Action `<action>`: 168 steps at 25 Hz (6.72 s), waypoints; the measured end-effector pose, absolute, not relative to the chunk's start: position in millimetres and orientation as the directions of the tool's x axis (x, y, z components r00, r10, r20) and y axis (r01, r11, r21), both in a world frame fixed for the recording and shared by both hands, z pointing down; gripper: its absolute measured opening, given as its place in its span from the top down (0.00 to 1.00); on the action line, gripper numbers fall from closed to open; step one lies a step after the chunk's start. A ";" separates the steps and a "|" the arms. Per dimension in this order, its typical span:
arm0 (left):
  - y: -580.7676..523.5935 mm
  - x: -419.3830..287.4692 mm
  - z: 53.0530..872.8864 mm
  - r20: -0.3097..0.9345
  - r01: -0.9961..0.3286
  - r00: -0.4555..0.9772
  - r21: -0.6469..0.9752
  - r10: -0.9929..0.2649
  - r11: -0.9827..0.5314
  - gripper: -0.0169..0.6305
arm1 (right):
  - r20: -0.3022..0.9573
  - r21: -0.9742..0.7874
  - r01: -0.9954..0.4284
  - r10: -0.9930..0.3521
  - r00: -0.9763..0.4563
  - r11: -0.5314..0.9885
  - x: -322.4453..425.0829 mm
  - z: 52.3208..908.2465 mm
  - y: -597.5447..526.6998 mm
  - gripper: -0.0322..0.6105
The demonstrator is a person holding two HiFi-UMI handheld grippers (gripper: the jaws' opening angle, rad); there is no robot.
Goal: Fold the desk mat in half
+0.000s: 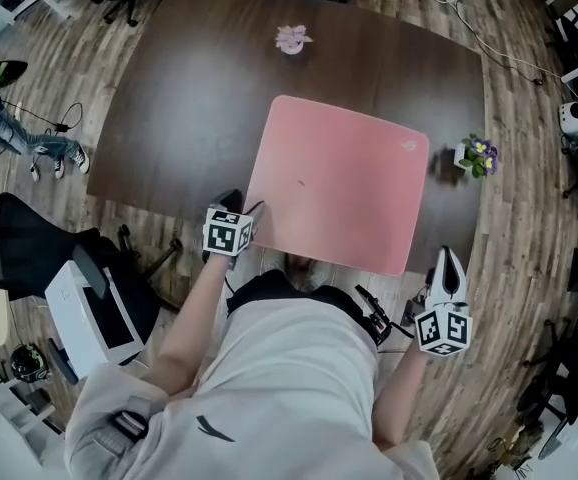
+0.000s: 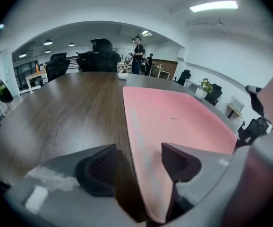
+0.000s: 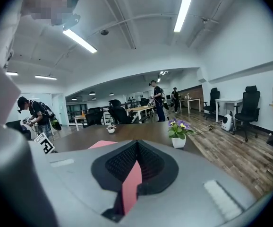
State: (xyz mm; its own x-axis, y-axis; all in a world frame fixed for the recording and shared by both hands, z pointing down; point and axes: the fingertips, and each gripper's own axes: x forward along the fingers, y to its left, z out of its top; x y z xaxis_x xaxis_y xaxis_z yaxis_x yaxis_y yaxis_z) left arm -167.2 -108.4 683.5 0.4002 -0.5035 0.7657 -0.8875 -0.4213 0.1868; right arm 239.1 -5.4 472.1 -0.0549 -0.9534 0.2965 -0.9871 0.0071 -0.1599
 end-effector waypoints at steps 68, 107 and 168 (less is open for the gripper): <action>-106.5 -12.2 569.6 0.373 -0.593 0.794 0.649 -0.480 -0.476 0.89 | 0.310 -0.230 -0.973 -0.947 -0.084 0.011 255.3 492.3 2.0 0.95; -36.5 226.5 643.7 0.498 -0.325 0.862 0.685 0.095 -0.652 0.88 | 0.454 -0.273 -0.931 -0.885 0.099 -0.244 319.1 547.2 80.1 0.95; -56.6 -18.1 537.7 0.188 -0.423 0.890 0.680 -0.414 -0.599 0.86 | 0.742 -0.039 -0.948 -0.627 -0.239 0.315 162.3 673.7 -15.9 0.94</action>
State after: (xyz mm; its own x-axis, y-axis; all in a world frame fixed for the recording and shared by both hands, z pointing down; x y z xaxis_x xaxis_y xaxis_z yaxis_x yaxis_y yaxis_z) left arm -18.1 -56.6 537.7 0.8904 -0.4143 0.1883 -0.4226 -0.5992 0.6800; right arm 162.3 -15.9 673.7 -0.2390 -0.6265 0.7419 -0.9481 0.3155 -0.0390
